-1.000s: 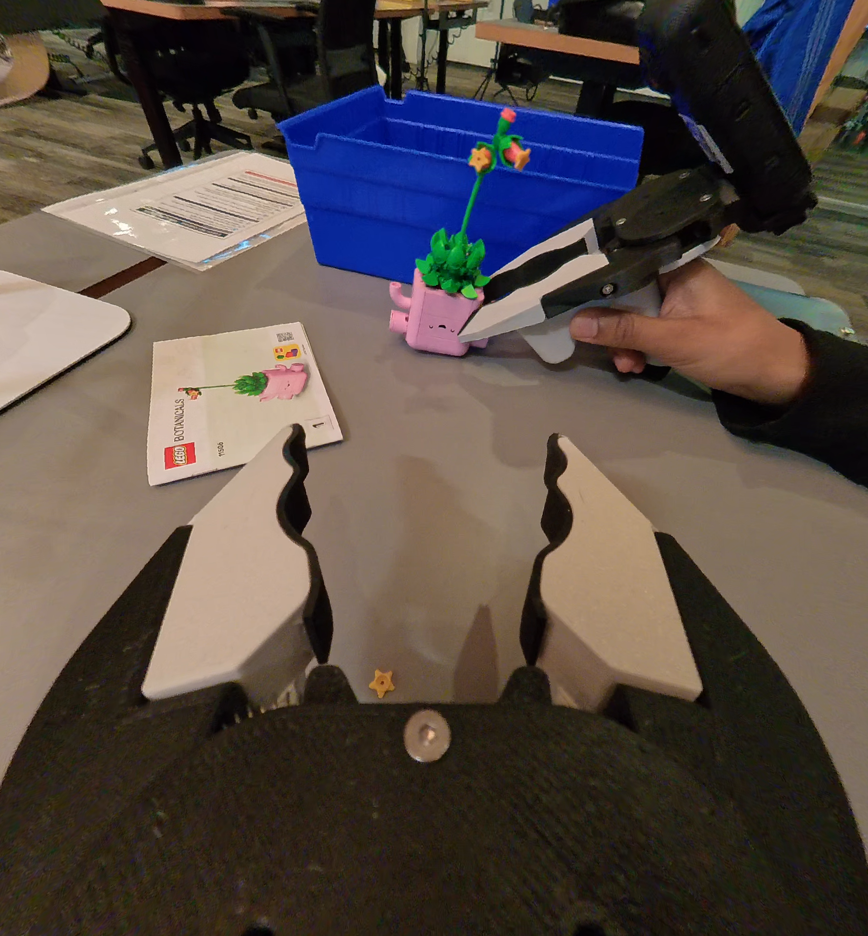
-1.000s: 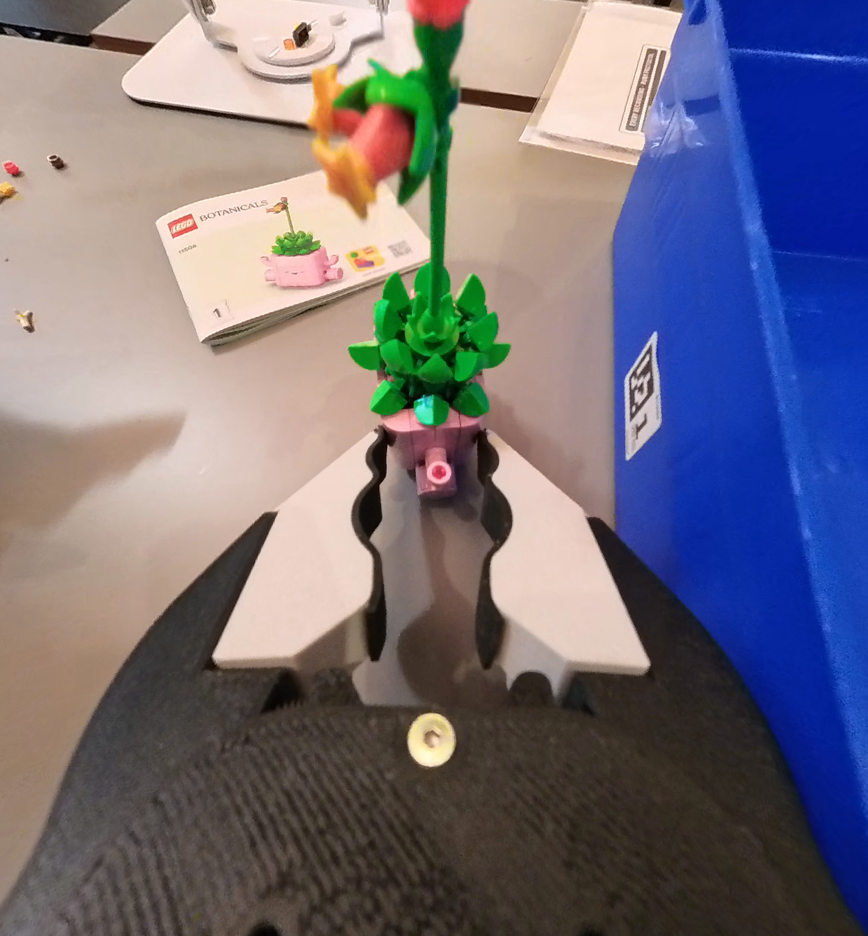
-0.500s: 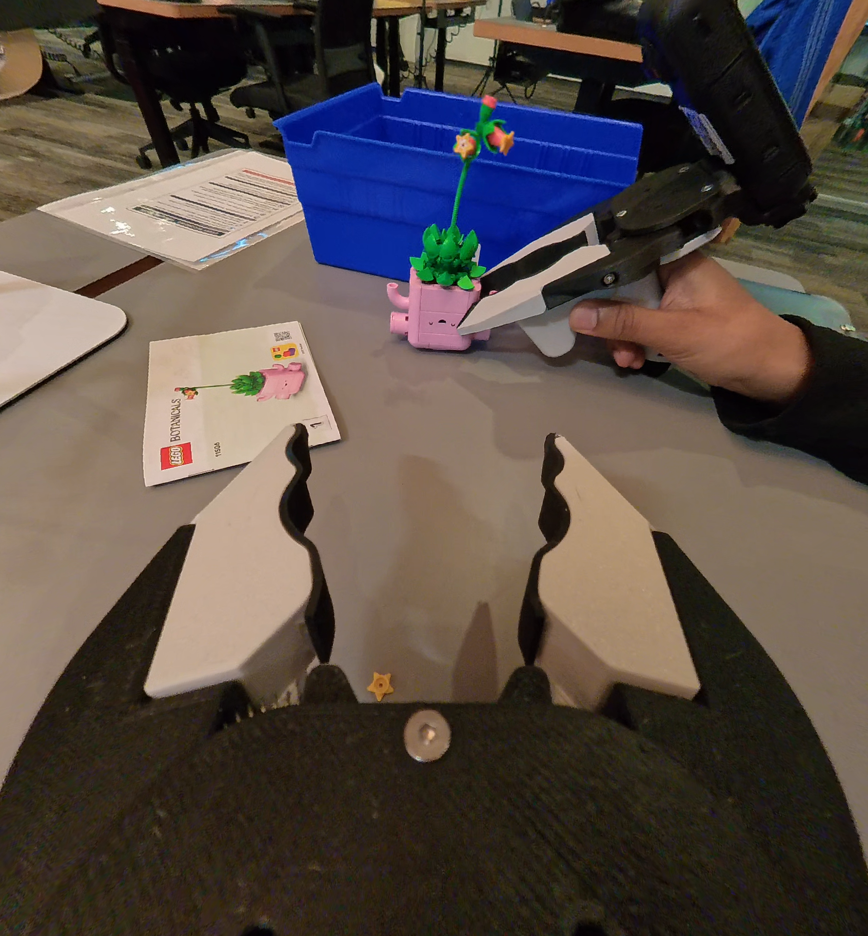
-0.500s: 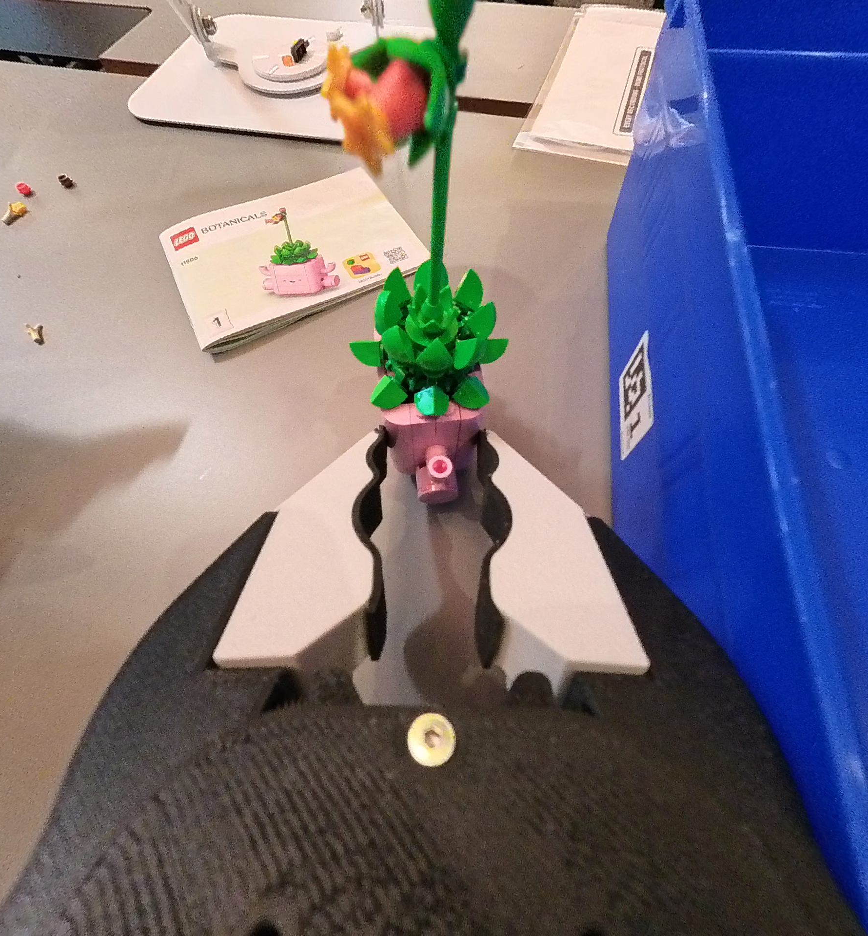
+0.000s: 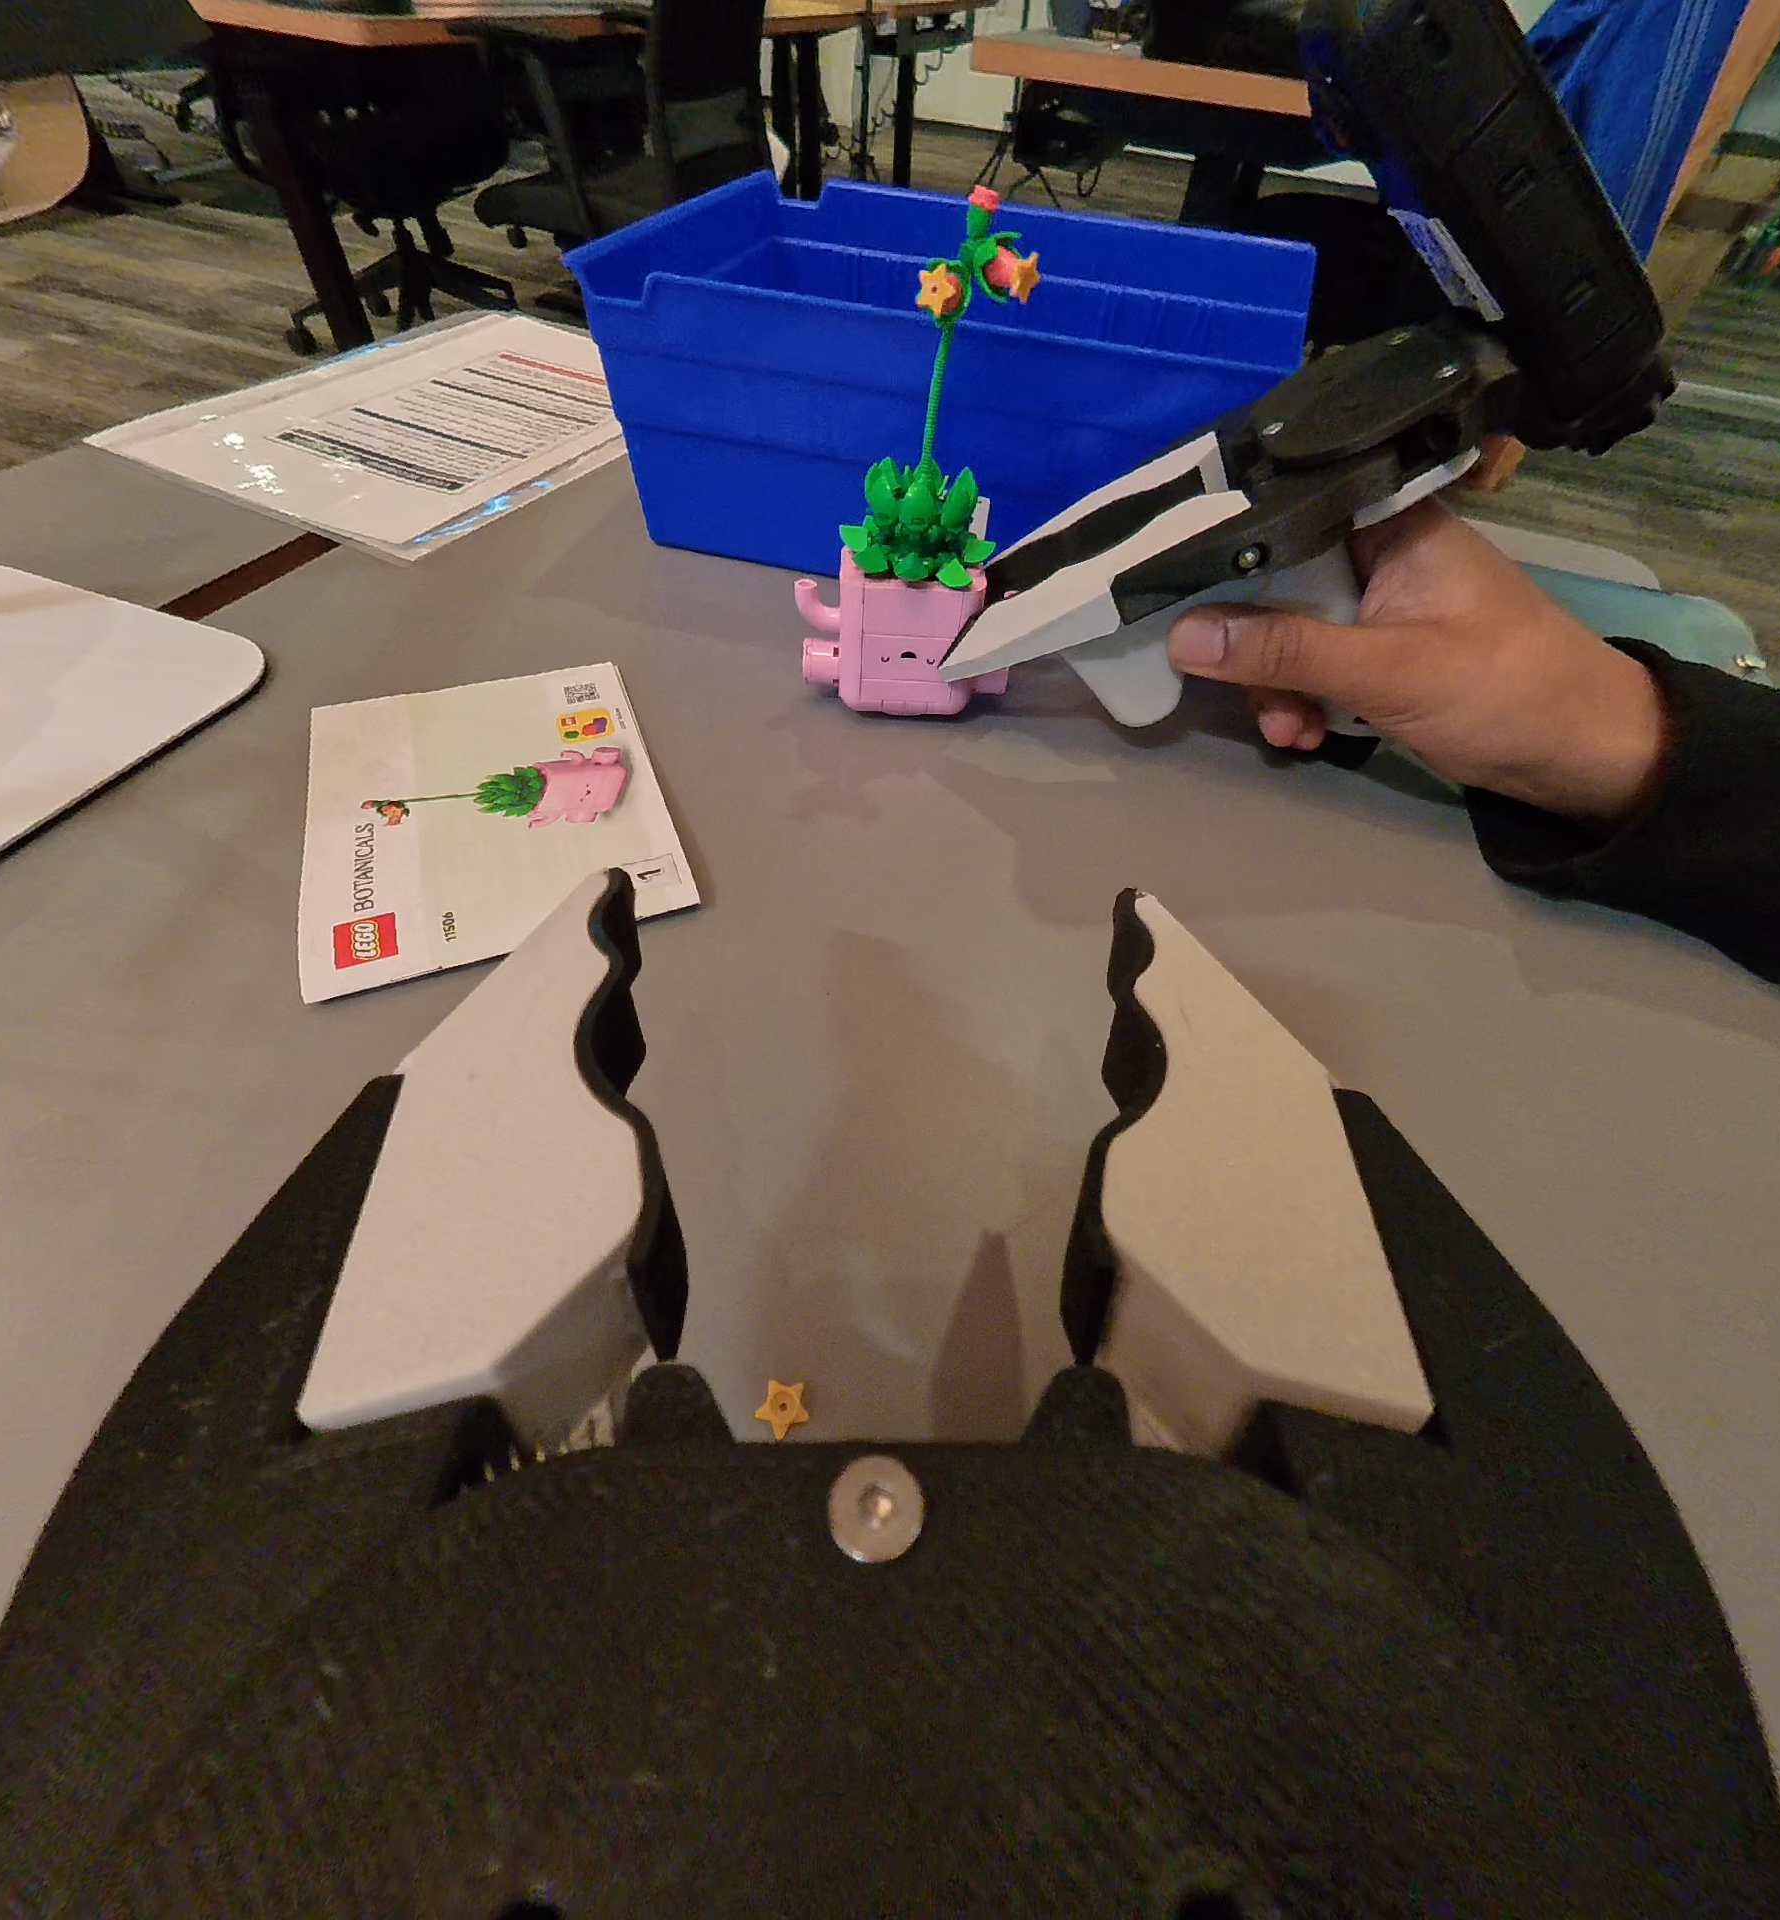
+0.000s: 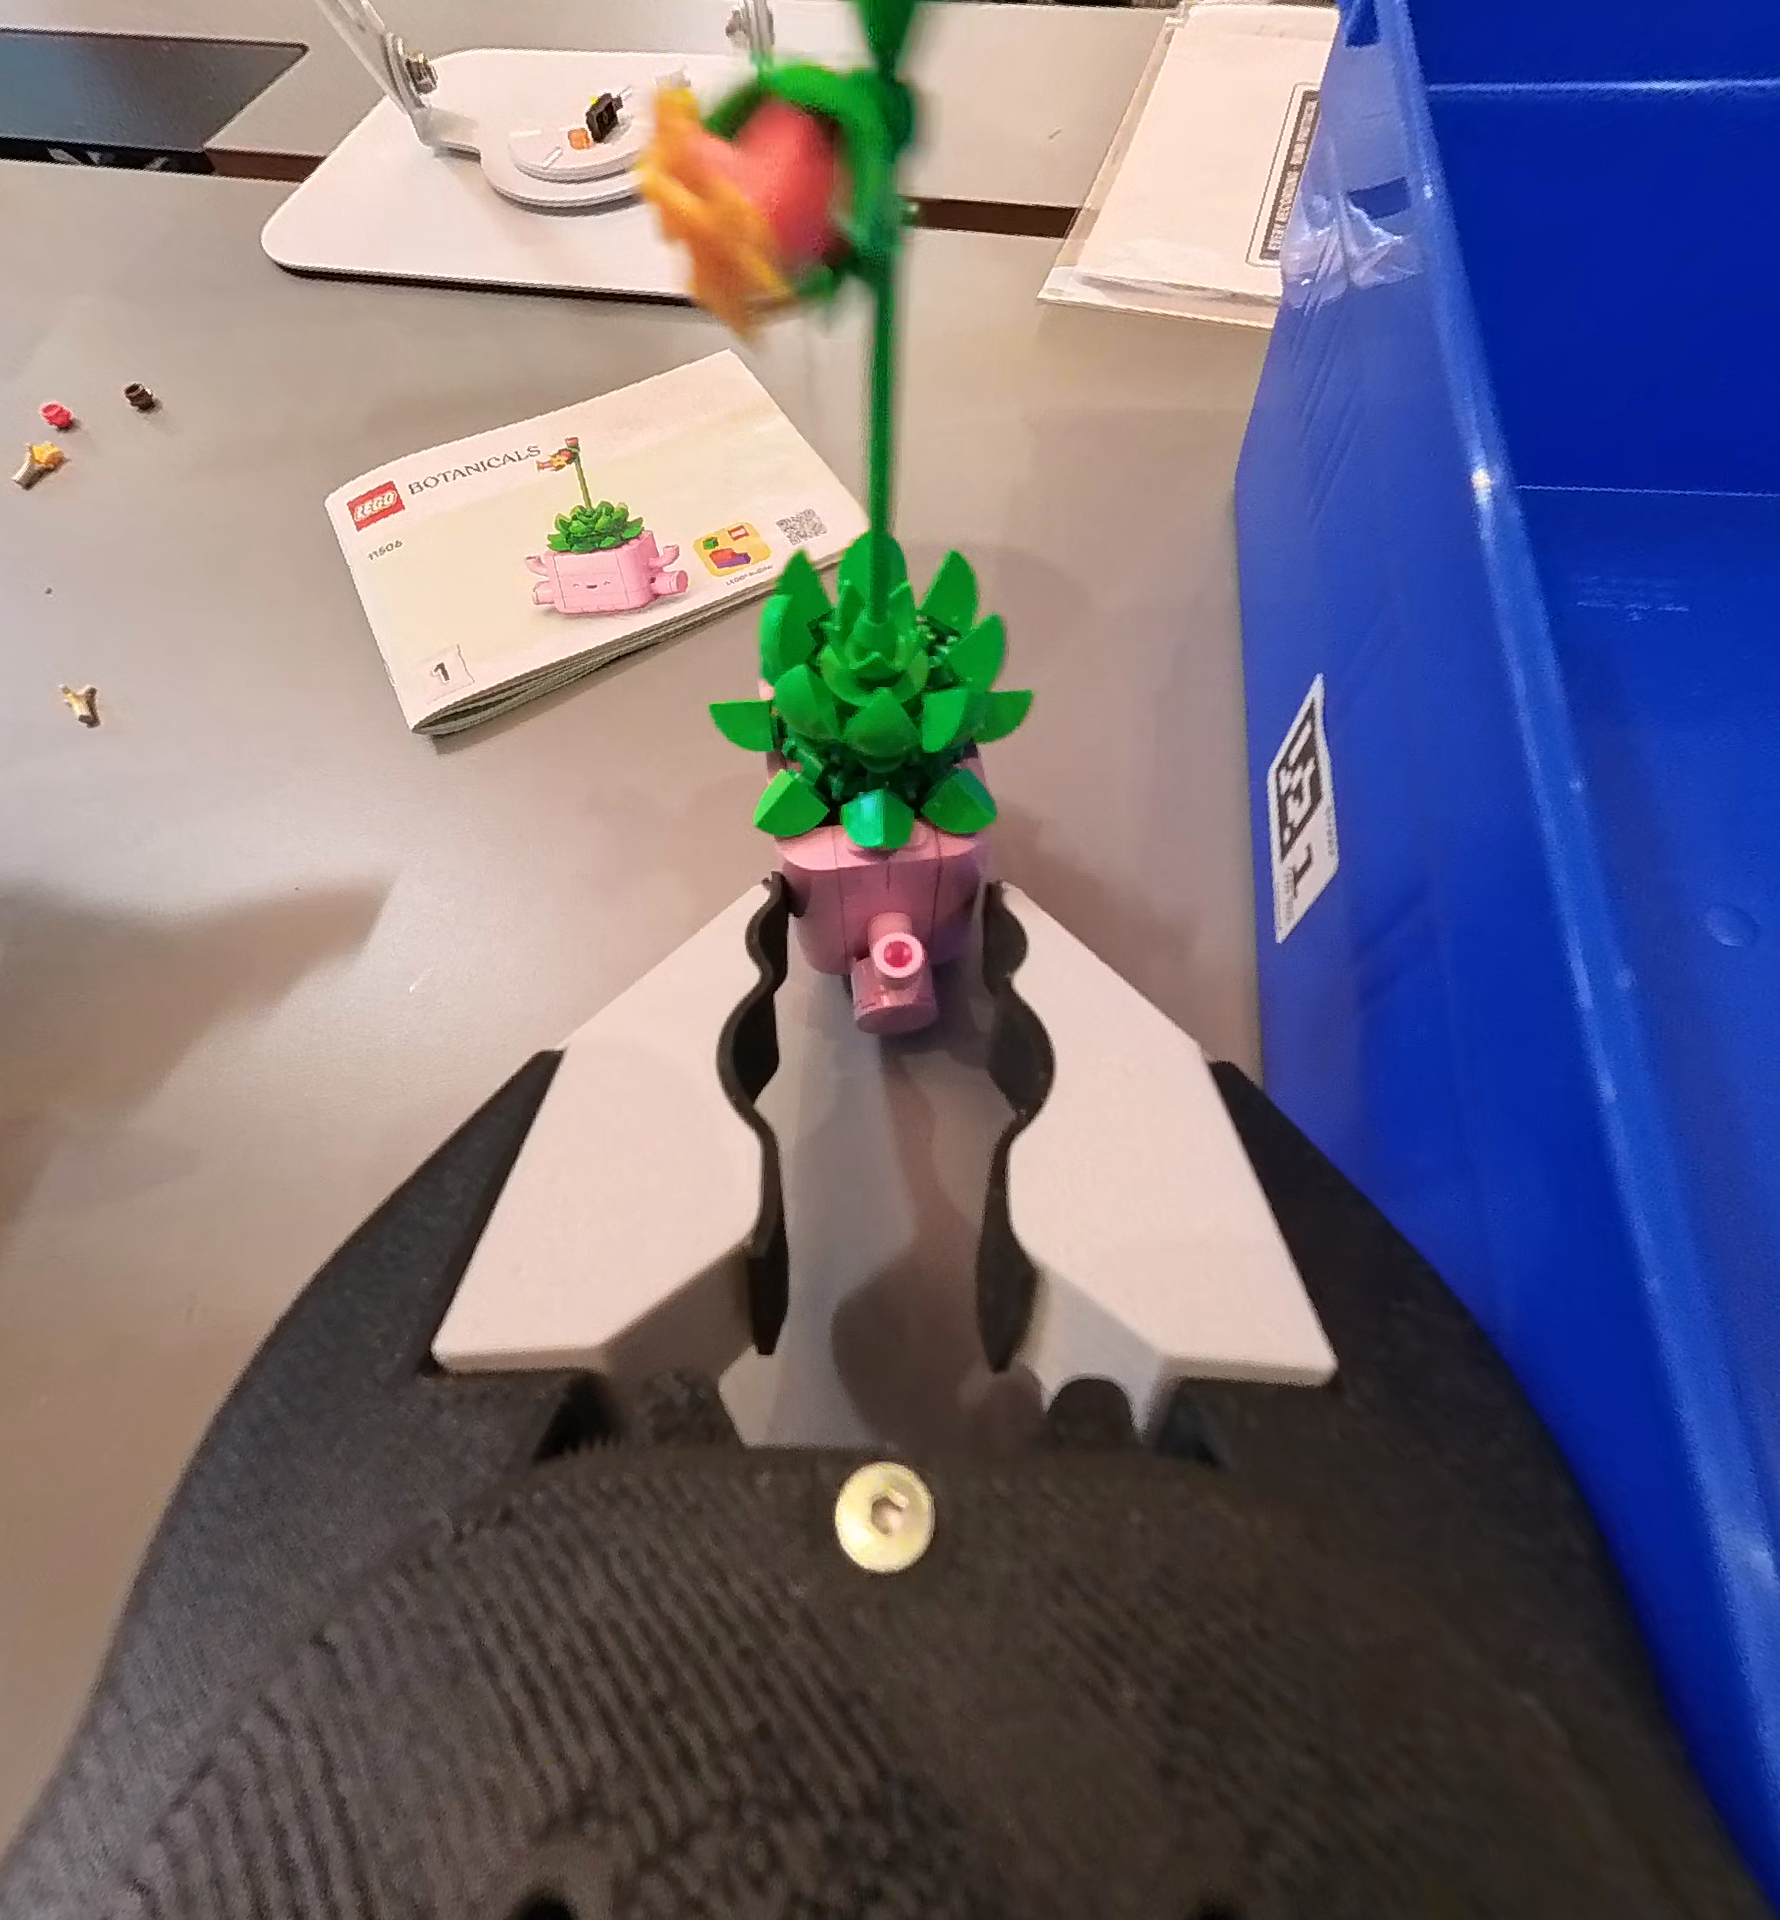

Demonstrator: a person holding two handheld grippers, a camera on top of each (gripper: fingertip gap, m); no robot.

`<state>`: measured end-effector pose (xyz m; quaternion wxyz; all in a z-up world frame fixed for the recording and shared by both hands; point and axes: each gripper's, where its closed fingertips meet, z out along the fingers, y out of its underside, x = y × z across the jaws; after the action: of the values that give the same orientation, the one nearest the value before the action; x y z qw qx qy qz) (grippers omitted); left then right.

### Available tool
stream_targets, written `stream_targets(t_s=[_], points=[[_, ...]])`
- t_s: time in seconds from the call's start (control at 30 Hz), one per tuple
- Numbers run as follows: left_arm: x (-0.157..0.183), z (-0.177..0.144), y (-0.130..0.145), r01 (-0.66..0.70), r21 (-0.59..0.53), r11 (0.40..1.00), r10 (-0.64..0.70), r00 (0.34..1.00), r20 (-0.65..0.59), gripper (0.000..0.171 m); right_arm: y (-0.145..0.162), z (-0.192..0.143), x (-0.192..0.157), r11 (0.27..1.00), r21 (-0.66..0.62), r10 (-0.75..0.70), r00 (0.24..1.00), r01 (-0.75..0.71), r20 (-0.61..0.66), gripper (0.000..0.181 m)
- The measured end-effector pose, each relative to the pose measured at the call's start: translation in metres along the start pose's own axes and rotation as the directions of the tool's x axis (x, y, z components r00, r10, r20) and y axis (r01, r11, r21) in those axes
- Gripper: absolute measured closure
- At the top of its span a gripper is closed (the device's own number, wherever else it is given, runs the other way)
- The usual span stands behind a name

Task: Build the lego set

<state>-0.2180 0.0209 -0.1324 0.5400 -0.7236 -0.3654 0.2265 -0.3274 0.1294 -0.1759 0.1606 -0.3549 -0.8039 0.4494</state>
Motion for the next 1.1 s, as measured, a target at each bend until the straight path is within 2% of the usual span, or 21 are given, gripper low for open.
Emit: stream_targets(t_s=[0.53, 0.7, 0.93, 1.1], points=[[0.000, 0.002, 0.002, 0.000, -0.006, 1.000, 0.000, 1.000, -0.003, 0.083, -0.001, 0.002, -0.002, 1.000, -0.005, 0.010, 1.000, -0.010, -0.002, 0.143], [0.000, 0.002, 0.003, 0.000, -0.007, 1.000, 0.000, 1.000, -0.002, 0.083, -0.003, 0.002, -0.002, 1.000, 0.011, 0.005, 1.000, -0.005, -0.007, 0.135], [0.000, 0.003, 0.004, 0.001, -0.008, 1.000, -0.001, 1.000, -0.005, 0.083, -0.021, -0.002, -0.005, 0.990, 0.131, -0.042, 0.999, 0.043, -0.010, 0.118], [0.000, 0.003, 0.004, 0.001, -0.009, 1.000, -0.001, 1.000, -0.005, 0.084, -0.026, 0.007, -0.003, 0.990, 0.114, -0.081, 0.995, 0.087, -0.055, 0.112]])
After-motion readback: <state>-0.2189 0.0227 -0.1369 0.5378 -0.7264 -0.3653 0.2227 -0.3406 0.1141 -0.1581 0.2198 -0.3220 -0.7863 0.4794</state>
